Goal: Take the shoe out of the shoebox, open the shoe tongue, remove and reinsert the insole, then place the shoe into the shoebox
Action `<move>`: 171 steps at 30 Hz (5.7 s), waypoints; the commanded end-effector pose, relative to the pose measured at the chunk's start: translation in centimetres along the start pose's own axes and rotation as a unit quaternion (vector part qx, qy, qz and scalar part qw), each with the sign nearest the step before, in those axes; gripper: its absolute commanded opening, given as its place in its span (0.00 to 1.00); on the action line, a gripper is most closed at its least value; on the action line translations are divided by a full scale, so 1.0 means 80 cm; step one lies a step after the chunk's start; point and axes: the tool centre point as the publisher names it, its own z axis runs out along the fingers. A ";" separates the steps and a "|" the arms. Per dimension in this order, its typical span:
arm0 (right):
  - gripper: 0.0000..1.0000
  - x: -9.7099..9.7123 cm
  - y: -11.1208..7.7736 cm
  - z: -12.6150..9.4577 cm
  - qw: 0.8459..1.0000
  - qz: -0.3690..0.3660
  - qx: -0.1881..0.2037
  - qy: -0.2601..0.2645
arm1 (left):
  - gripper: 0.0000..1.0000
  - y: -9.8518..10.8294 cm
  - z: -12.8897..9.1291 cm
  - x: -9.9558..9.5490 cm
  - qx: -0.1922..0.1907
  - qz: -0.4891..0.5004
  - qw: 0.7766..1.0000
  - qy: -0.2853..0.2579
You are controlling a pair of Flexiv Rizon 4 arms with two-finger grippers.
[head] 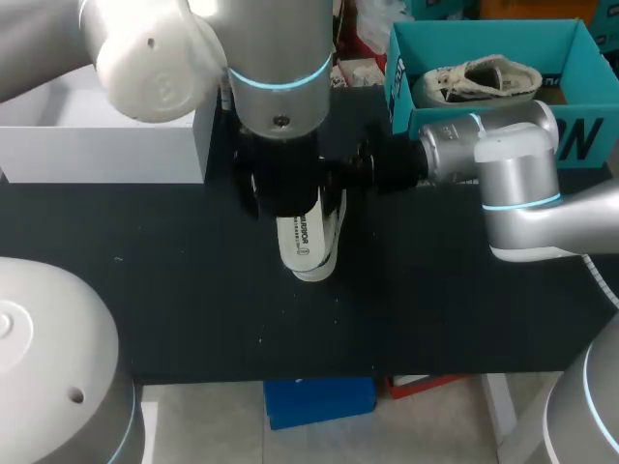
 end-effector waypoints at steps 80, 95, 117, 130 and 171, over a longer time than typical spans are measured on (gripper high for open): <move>0.00 0.001 0.000 0.000 1.000 0.001 0.000 -0.001 | 1.00 0.077 0.075 0.073 -0.048 -0.135 0.738 -0.660; 0.00 0.001 0.000 0.000 1.000 0.001 0.000 -0.001 | 1.00 0.098 0.094 0.046 -0.089 -0.129 0.728 -0.667; 0.00 0.001 0.000 0.000 1.000 0.001 0.000 -0.001 | 0.57 0.101 0.097 0.014 -0.086 -0.100 0.719 -0.682; 0.00 0.001 0.000 0.000 1.000 0.001 0.000 -0.001 | 0.35 0.099 0.096 0.002 -0.078 -0.084 0.721 -0.684; 1.00 0.012 -0.126 -0.093 0.980 0.078 -0.115 -0.142 | 0.00 0.005 0.086 0.054 0.079 -0.085 0.828 -0.548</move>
